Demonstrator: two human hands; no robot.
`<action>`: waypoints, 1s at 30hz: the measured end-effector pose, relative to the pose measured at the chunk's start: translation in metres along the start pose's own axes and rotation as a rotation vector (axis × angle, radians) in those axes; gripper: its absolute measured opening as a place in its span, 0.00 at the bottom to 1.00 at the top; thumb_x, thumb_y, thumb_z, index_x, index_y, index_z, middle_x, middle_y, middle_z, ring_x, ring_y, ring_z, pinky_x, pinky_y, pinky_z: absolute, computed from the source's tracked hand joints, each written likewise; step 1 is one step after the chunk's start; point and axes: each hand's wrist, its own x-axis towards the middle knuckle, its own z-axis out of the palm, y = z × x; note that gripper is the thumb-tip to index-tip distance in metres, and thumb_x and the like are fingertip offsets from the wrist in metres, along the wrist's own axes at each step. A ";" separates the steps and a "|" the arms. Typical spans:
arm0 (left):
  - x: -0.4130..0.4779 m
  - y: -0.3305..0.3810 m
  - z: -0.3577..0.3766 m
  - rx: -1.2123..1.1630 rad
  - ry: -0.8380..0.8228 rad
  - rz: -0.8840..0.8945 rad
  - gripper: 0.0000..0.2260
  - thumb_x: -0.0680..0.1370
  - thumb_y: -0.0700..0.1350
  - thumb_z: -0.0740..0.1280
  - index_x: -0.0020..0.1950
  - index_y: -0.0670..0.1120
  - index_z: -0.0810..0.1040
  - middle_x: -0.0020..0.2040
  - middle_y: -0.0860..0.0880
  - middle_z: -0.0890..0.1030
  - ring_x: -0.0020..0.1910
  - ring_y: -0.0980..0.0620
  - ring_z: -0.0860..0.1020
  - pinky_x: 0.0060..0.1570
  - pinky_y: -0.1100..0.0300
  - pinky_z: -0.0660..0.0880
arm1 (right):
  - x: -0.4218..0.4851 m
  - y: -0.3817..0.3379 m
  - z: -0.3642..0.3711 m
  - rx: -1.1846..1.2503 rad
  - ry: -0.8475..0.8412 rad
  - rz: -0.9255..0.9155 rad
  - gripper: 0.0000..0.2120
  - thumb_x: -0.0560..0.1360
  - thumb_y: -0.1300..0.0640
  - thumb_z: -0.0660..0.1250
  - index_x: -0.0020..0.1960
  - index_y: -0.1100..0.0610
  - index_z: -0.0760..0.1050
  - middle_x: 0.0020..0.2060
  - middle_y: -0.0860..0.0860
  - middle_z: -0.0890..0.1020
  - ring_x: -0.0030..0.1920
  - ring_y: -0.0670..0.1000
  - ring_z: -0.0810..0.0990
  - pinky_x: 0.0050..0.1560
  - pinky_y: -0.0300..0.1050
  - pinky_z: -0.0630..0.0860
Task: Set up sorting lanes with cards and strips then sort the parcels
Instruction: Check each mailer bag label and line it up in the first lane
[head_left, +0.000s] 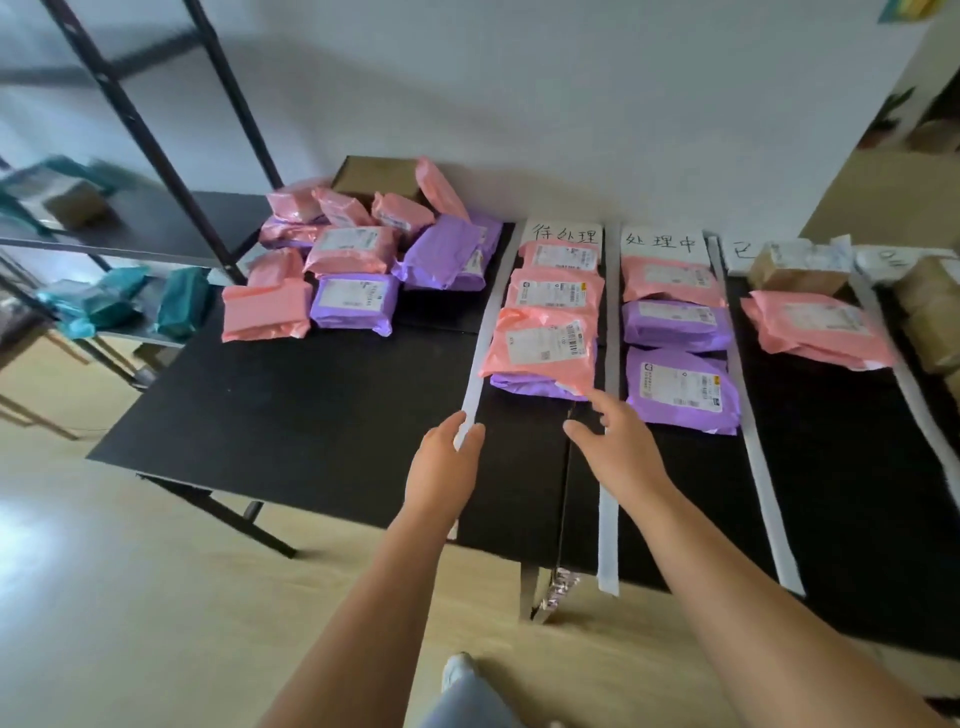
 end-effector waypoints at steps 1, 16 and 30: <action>-0.001 -0.006 -0.010 -0.016 0.015 -0.003 0.22 0.83 0.56 0.58 0.76 0.52 0.66 0.73 0.49 0.71 0.67 0.48 0.74 0.64 0.53 0.71 | -0.004 -0.009 0.007 -0.006 -0.014 -0.021 0.26 0.79 0.48 0.68 0.75 0.46 0.66 0.72 0.49 0.71 0.70 0.51 0.72 0.63 0.47 0.72; 0.090 -0.121 -0.216 -0.072 0.097 0.039 0.21 0.83 0.53 0.60 0.77 0.52 0.66 0.72 0.51 0.73 0.68 0.51 0.74 0.60 0.60 0.69 | 0.006 -0.186 0.199 0.020 -0.092 -0.078 0.22 0.80 0.53 0.67 0.73 0.50 0.70 0.70 0.50 0.74 0.66 0.50 0.74 0.58 0.41 0.69; 0.224 -0.143 -0.263 0.031 -0.023 0.022 0.21 0.83 0.50 0.60 0.77 0.51 0.65 0.74 0.50 0.71 0.69 0.50 0.73 0.66 0.55 0.71 | 0.089 -0.226 0.282 -0.017 -0.045 0.112 0.21 0.81 0.53 0.66 0.73 0.51 0.70 0.67 0.50 0.76 0.65 0.51 0.77 0.56 0.42 0.70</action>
